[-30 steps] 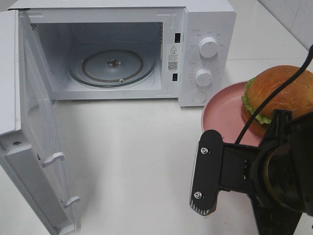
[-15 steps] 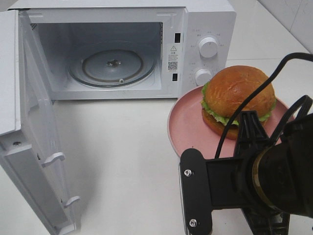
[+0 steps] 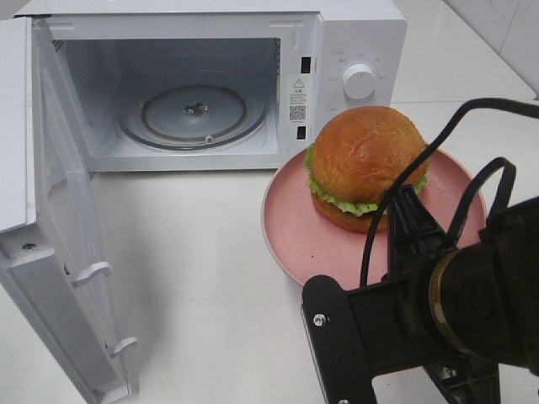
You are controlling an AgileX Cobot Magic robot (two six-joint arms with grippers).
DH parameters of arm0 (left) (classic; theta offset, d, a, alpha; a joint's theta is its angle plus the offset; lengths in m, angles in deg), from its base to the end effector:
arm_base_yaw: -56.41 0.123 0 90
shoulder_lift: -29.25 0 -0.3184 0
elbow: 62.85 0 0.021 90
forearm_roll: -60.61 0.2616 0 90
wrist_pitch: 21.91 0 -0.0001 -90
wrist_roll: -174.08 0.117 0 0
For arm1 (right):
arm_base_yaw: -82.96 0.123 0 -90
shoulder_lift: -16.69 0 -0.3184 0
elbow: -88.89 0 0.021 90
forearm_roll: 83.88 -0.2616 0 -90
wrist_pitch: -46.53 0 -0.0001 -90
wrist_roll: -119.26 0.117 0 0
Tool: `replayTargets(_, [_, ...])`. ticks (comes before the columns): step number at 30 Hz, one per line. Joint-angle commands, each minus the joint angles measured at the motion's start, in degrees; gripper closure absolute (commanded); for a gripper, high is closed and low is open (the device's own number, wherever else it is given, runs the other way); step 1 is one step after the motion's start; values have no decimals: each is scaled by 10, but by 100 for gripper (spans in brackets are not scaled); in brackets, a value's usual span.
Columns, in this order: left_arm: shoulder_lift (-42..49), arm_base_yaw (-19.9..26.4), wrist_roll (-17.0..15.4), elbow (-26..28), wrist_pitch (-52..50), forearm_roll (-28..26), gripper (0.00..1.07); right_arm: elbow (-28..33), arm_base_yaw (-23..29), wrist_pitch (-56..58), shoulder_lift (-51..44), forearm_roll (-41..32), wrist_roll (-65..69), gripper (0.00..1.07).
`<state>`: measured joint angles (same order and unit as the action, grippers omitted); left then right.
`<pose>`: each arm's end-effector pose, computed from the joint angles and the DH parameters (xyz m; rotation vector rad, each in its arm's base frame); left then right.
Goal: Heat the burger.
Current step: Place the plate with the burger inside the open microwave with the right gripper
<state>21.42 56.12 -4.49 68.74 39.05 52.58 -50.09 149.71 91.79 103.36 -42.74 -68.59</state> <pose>-0.0062 -0.0143 0.2765 0.0375 2.0407 -0.1553 0.1403 0.1880 0.1977 -2.1205 1.7040 -0.5704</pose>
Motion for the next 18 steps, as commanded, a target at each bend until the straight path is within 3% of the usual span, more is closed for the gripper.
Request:
replayTargets(1, [2, 3, 1, -1, 2, -1, 8, 1, 1, -28, -5, 33, -9, 107])
replayTargets(18, [2, 3, 1, -1, 2, -1, 8, 1, -1, -149, -5, 33, -80, 107])
